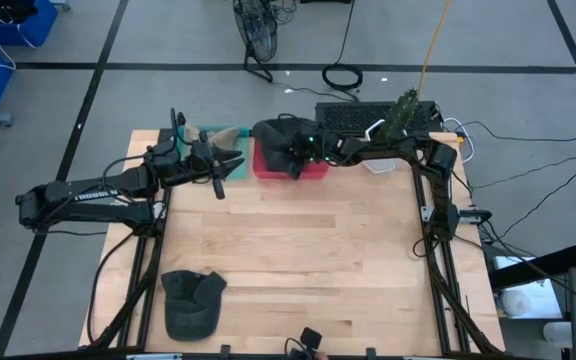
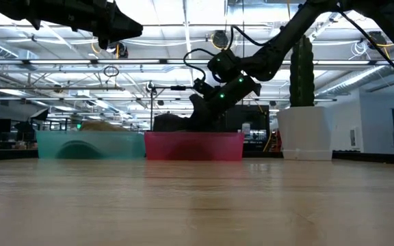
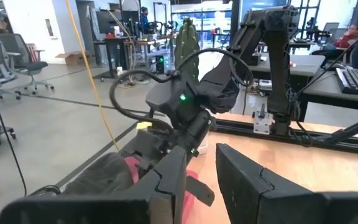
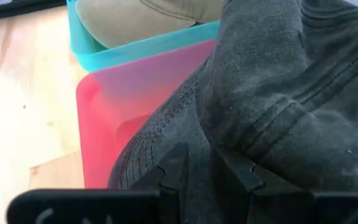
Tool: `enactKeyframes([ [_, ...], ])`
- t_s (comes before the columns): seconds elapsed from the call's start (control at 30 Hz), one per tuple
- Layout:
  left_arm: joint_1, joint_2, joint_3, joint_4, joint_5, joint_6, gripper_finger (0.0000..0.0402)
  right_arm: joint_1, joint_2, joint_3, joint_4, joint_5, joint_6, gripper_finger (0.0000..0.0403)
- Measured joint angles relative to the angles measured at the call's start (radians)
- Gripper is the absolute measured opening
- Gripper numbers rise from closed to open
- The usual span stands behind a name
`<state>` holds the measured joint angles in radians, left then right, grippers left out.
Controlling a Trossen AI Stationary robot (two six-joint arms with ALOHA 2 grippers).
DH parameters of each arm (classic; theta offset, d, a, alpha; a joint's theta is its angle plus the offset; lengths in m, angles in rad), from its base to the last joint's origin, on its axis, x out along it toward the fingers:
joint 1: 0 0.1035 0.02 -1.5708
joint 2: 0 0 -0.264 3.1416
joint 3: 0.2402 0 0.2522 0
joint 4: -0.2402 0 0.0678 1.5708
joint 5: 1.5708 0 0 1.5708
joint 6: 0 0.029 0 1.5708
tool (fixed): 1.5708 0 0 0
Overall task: Pick & Place hat
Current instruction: Put the top black cap into the red bin, then put the black cap into the red bin
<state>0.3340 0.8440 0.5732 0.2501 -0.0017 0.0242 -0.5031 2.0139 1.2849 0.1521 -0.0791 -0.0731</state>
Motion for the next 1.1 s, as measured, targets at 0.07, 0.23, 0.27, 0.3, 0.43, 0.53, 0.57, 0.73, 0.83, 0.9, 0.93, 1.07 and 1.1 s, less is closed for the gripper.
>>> enactKeyframes([
  [0.07, 0.0, 0.0, 0.0, -0.003, 0.0, 0.0, 0.0093, 0.008, -0.018, -0.003, 0.011, 0.003, -0.009, 0.0059],
  [0.23, 0.0, 0.0, 0.0, -0.038, 0.0, 0.011, 0.0093, 0.018, -0.093, -0.008, -0.025, 0.011, -0.025, 0.0059],
  [0.27, 0.0, 0.0, 0.0, -0.047, 0.0, 0.016, 0.0093, 0.018, -0.114, -0.008, -0.041, 0.013, -0.026, 0.0059],
  [0.3, 0.0, 0.0, 0.0, -0.055, 0.0, 0.019, 0.0093, 0.019, -0.137, -0.008, -0.057, 0.013, -0.026, 0.0059],
  [0.43, 0.0, 0.0, 0.0, -0.074, 0.0, 0.019, 0.0093, 0.035, -0.22, -0.016, -0.138, 0.003, -0.025, 0.0059],
  [0.53, -0.003, 0.0, 0.0, -0.086, 0.001, -0.001, 0.0093, 0.059, -0.297, -0.073, -0.176, 0.001, -0.043, 0.0059],
  [0.57, -0.005, 0.0, 0.0, -0.093, 0.005, -0.013, 0.0093, 0.071, -0.33, -0.101, -0.179, 0.001, -0.057, 0.0059],
  [0.73, -0.035, 0.0, 0.0, -0.115, 0.215, -0.071, 0.0093, 0.149, -0.504, -0.297, -0.083, -0.002, -0.09, 0.0059],
  [0.83, -0.077, 0.0, 0.0, -0.102, 0.33, -0.059, 0.0093, 0.199, -0.587, -0.456, 0.061, -0.004, -0.065, 0.0059],
  [0.9, -0.115, 0.0, 0.0, -0.045, 0.332, -0.06, 0.0093, 0.23, -0.632, -0.564, 0.175, -0.004, -0.041, 0.0059],
  [0.93, -0.136, 0.0, 0.0, -0.003, 0.321, -0.062, 0.0093, 0.245, -0.648, -0.614, 0.22, -0.004, -0.027, 0.0059],
  [1.07, -0.235, 0.022, 0.001, 0.122, 0.257, -0.056, 0.0093, 0.313, -0.704, -0.79, 0.357, -0.004, 0.003, 0.0059],
  [1.1, -0.261, 0.03, 0.001, 0.125, 0.238, -0.056, 0.0093, 0.333, -0.717, -0.827, 0.385, -0.004, 0.001, 0.0059],
])
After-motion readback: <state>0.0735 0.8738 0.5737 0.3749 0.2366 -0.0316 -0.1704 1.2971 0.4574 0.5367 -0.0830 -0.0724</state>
